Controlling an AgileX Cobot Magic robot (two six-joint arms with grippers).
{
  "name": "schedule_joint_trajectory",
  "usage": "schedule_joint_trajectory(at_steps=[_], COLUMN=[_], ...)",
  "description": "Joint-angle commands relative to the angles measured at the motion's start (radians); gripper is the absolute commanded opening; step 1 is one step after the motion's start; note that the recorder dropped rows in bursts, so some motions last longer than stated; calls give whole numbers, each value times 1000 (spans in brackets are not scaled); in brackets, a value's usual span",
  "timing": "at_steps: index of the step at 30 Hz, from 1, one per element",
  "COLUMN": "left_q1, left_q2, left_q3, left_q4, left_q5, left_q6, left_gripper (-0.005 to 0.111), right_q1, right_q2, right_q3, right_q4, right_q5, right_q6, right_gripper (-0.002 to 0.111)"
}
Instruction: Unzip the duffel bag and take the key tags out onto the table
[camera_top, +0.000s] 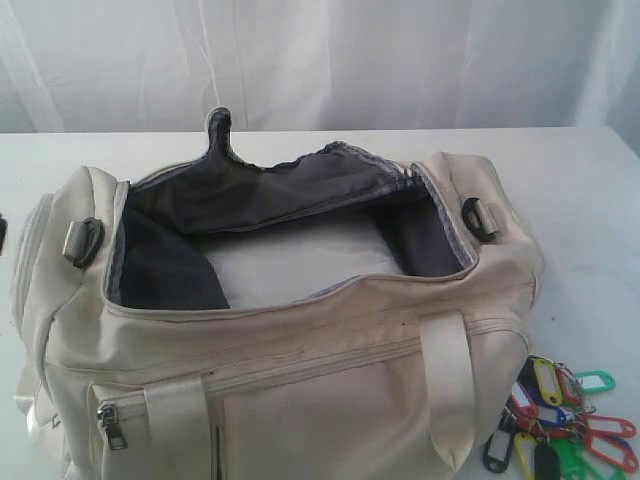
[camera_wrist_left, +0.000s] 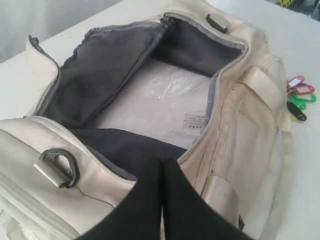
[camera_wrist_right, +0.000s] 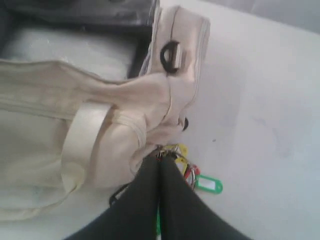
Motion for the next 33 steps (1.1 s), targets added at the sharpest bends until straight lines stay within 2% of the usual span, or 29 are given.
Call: schedule_joint_trajectory(at_steps=[1, 8, 13, 33], left_q1=[1, 1, 1, 9], left_q2=[-144, -195, -195, -211], left_q3=[46, 193, 252, 259], left_q4=[-15, 51, 38, 38], left_q5=[9, -123, -99, -104], left_q6=[-59, -47, -49, -49], left_gripper=[0, 0, 0, 0], right_q1=[0, 0, 0, 0], right_q2=[-120, -135, -135, -135], right_q3=[29, 175, 197, 197], right_q4=[-11, -30, -18, -18], right_q5=[-49, -192, -219, -219], right_q6=[-11, -11, -11, -11], right_gripper=[0, 0, 0, 0])
